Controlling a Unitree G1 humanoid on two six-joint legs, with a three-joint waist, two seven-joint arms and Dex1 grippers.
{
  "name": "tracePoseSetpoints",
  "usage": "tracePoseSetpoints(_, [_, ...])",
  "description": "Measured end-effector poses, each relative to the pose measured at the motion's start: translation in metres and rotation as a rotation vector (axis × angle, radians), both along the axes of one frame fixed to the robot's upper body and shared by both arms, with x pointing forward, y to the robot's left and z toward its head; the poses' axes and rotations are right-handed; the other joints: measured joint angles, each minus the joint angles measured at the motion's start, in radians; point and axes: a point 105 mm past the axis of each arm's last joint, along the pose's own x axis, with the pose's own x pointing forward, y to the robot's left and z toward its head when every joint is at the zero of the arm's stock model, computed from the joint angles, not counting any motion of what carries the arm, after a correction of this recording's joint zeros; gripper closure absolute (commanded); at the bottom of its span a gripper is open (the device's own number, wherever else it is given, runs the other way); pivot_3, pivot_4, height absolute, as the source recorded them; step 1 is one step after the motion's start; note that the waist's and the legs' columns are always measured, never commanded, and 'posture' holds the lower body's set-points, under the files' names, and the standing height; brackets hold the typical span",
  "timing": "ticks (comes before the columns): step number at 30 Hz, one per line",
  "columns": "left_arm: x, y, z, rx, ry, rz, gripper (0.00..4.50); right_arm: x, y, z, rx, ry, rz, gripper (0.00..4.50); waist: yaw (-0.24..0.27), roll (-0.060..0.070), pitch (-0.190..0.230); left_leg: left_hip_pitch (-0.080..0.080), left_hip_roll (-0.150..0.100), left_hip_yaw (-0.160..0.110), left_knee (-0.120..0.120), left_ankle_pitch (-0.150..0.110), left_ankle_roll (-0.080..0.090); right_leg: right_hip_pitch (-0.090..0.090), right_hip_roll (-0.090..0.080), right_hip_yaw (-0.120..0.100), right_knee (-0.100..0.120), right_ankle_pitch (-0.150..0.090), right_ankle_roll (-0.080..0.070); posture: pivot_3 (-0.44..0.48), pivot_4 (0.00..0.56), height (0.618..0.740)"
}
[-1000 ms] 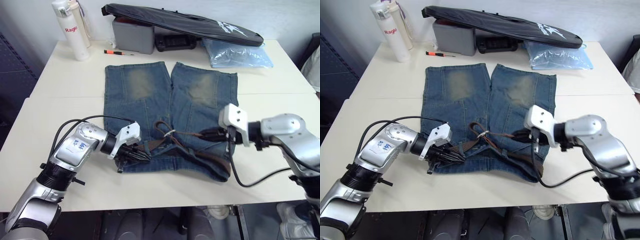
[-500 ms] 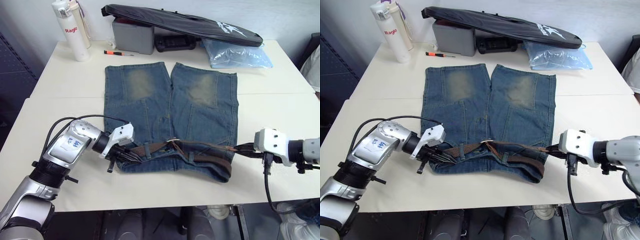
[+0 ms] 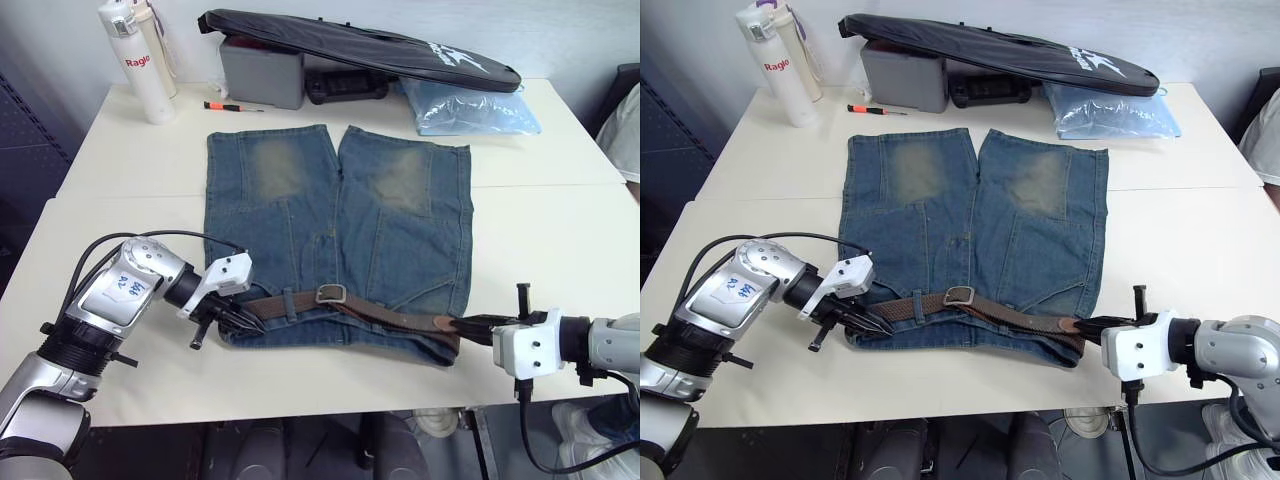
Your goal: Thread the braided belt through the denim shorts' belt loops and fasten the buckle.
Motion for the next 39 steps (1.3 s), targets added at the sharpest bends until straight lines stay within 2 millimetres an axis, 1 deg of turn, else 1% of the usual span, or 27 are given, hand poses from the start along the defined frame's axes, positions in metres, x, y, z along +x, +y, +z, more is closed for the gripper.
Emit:
tracePoseSetpoints(7, [0.000,0.004,0.000,0.011,-0.001,-0.009,4.50,0.000,0.001,-0.001,0.008,-0.004,0.001,4.49,-0.001,0.000,0.000,0.000,0.000,0.000,0.000,0.000,0.000,0.000,0.000,0.000,0.000,0.000,0.000,0.000,0.150,0.740])
tracePoseSetpoints(9, [0.000,0.010,0.001,0.024,0.004,-0.008,4.50,-0.002,0.003,-0.004,0.022,0.006,0.001,4.49,0.000,0.000,0.000,0.000,0.000,0.000,0.000,0.000,0.000,0.000,0.000,0.000,0.000,0.000,0.000,0.000,0.150,0.740])
tracePoseSetpoints(11, [0.002,0.013,0.003,0.036,-0.004,-0.008,4.50,-0.003,0.004,-0.006,0.026,0.011,0.003,3.64,0.000,0.000,0.000,0.000,0.000,0.000,0.000,0.000,0.000,0.000,0.000,0.000,0.000,0.000,0.000,0.000,0.150,0.740])
tracePoseSetpoints(13, [0.005,0.016,0.005,0.045,-0.013,-0.001,4.50,-0.003,0.005,-0.008,0.030,0.013,0.004,3.13,0.000,0.000,0.000,0.001,0.000,0.000,0.000,0.000,0.000,0.000,0.000,0.000,0.000,0.000,0.000,0.000,0.150,0.740])
tracePoseSetpoints(15, [0.005,0.017,0.004,0.045,-0.014,0.001,4.50,-0.004,0.005,-0.009,0.043,0.029,-0.001,2.16,0.001,0.000,0.000,0.001,0.000,0.000,0.000,0.000,0.000,0.000,0.000,0.000,0.001,0.000,0.000,0.000,0.150,0.740])
tracePoseSetpoints(17, [0.006,0.018,0.004,0.045,-0.012,0.006,4.50,-0.006,0.006,-0.009,0.067,0.062,-0.001,1.31,0.001,0.000,0.000,0.001,0.000,0.000,0.000,0.000,0.000,0.001,0.000,0.000,0.001,0.000,0.000,0.000,0.150,0.740])
tracePoseSetpoints(18, [0.006,0.018,0.004,0.045,-0.011,0.007,4.50,-0.007,0.006,-0.010,0.069,0.068,0.001,1.05,0.001,0.000,0.000,0.001,0.000,0.000,0.000,0.000,0.000,0.001,0.000,0.000,0.001,0.000,0.000,0.000,0.150,0.740])
tracePoseSetpoints(19, [0.005,0.019,0.005,0.048,-0.009,0.012,4.50,-0.009,0.005,-0.010,0.075,0.087,0.008,0.40,0.000,0.000,0.000,0.001,0.000,0.000,0.000,0.000,0.000,0.001,0.000,0.000,0.001,0.000,0.000,0.000,0.150,0.740])
tracePoseSetpoints(20, [0.005,0.020,0.005,0.049,-0.008,0.014,4.50,-0.010,0.005,-0.010,0.073,0.092,0.010,0.10,0.000,0.000,0.000,0.001,0.000,0.000,0.000,0.000,0.000,0.001,0.000,0.000,0.001,0.000,0.000,0.000,0.150,0.740])
tracePoseSetpoints(23, [0.005,0.022,0.006,0.051,-0.002,0.024,4.50,-0.011,0.004,-0.009,0.068,0.108,0.015,0.10,-0.003,0.000,0.000,0.001,0.000,0.000,0.000,0.000,0.000,0.001,0.000,0.000,0.001,0.000,0.000,0.000,0.150,0.740])
tracePoseSetpoints(26, [0.004,0.026,0.009,0.034,0.005,0.051,4.50,-0.007,-0.002,0.000,0.080,0.134,-0.008,0.10,-0.005,0.000,0.000,0.001,0.001,0.000,0.000,0.000,0.000,0.001,0.000,0.000,0.001,0.000,0.000,0.000,0.150,0.740])
tracePoseSetpoints(27, [0.004,0.026,0.010,0.031,0.004,0.053,3.96,-0.006,-0.003,0.001,0.083,0.138,-0.014,0.00,-0.004,0.000,0.000,0.001,0.001,0.000,0.000,0.000,0.000,0.001,0.000,0.000,0.001,0.000,0.000,0.000,0.150,0.740])
tracePoseSetpoints(28, [0.003,0.027,0.013,0.019,0.001,0.060,3.82,0.000,-0.006,0.012,0.125,0.151,-0.053,0.00,-0.001,0.000,0.000,0.001,0.001,0.000,0.000,0.000,0.000,0.001,0.000,0.000,0.001,0.000,0.000,0.000,0.150,0.740])
tracePoseSetpoints(29, [0.002,0.027,0.014,0.005,0.005,0.067,3.52,0.003,-0.006,0.016,0.159,0.163,-0.073,0.00,-0.001,0.000,0.000,0.001,0.001,0.000,0.000,0.000,0.000,0.001,0.000,0.000,0.001,0.000,0.000,0.000,0.150,0.740])
tracePoseSetpoints(30, [-0.004,0.026,0.034,-0.113,0.038,0.115,3.21,0.018,-0.014,0.039,0.308,0.258,-0.210,0.00,-0.002,0.000,0.000,0.001,0.001,0.000,0.001,0.000,0.000,0.000,0.000,0.000,0.001,0.000,-0.001,0.000,0.150,0.740])
tracePoseSetpoints(31, [-0.007,0.027,0.052,-0.191,0.057,0.151,2.83,0.022,-0.017,0.041,0.367,0.314,-0.257,0.00,0.004,0.000,0.000,0.000,0.001,0.000,0.000,0.000,0.000,0.001,0.000,0.000,0.001,0.000,-0.001,0.000,0.150,0.740])
tracePoseSetpoints(32, [-0.011,0.030,0.063,-0.267,0.085,0.192,2.40,0.029,-0.016,0.045,0.440,0.349,-0.295,0.00,0.000,0.000,0.000,0.000,0.001,0.000,0.001,0.000,0.000,0.001,0.000,0.000,0.001,0.000,-0.001,0.000,0.150,0.740])
tracePoseSetpoints(33, [-0.012,0.031,0.071,-0.330,0.091,0.235,1.99,0.038,-0.015,0.053,0.518,0.358,-0.322,0.00,-0.001,0.000,0.000,0.000,0.001,0.000,0.001,0.000,0.000,0.000,0.000,0.000,0.001,0.000,-0.001,0.000,0.150,0.740])
tracePoseSetpoints(34, [-0.012,0.032,0.077,-0.377,0.093,0.264,1.61,0.042,-0.013,0.058,0.559,0.370,-0.339,0.00,-0.003,0.000,0.000,0.000,0.001,0.000,0.001,0.000,0.000,0.000,0.000,0.000,0.001,0.000,-0.001,0.000,0.150,0.740])
tracePoseSetpoints(36, [-0.013,0.035,0.087,-0.459,0.069,0.324,0.87,0.050,-0.011,0.062,0.615,0.379,-0.379,0.00,-0.004,0.000,0.000,0.000,0.002,0.000,0.000,0.000,0.000,0.000,0.001,0.000,0.001,0.000,-0.001,0.000,0.150,0.740])
tracePoseSetpoints(37, [-0.014,0.039,0.090,-0.513,0.046,0.382,0.62,0.057,-0.008,0.062,0.670,0.374,-0.407,0.00,-0.009,0.000,0.000,0.000,0.001,0.000,0.000,0.000,0.000,0.000,0.000,0.000,0.001,0.000,-0.001,0.000,0.150,0.740])
tracePoseSetpoints(38, [-0.016,0.043,0.089,-0.547,0.037,0.430,0.04,0.061,-0.007,0.057,0.695,0.385,-0.437,0.00,-0.009,0.000,0.000,0.000,0.001,0.000,0.000,0.000,0.000,0.000,0.000,0.000,0.001,0.000,-0.001,0.000,0.150,0.740])
tracePoseSetpoints(39, [-0.017,0.044,0.087,-0.566,0.035,0.459,0.01,0.063,-0.006,0.054,0.713,0.392,-0.456,0.00,-0.009,0.000,0.000,0.000,0.001,0.000,0.000,-0.001,-0.001,0.000,0.000,0.000,0.000,0.000,-0.001,0.000,0.150,0.740])
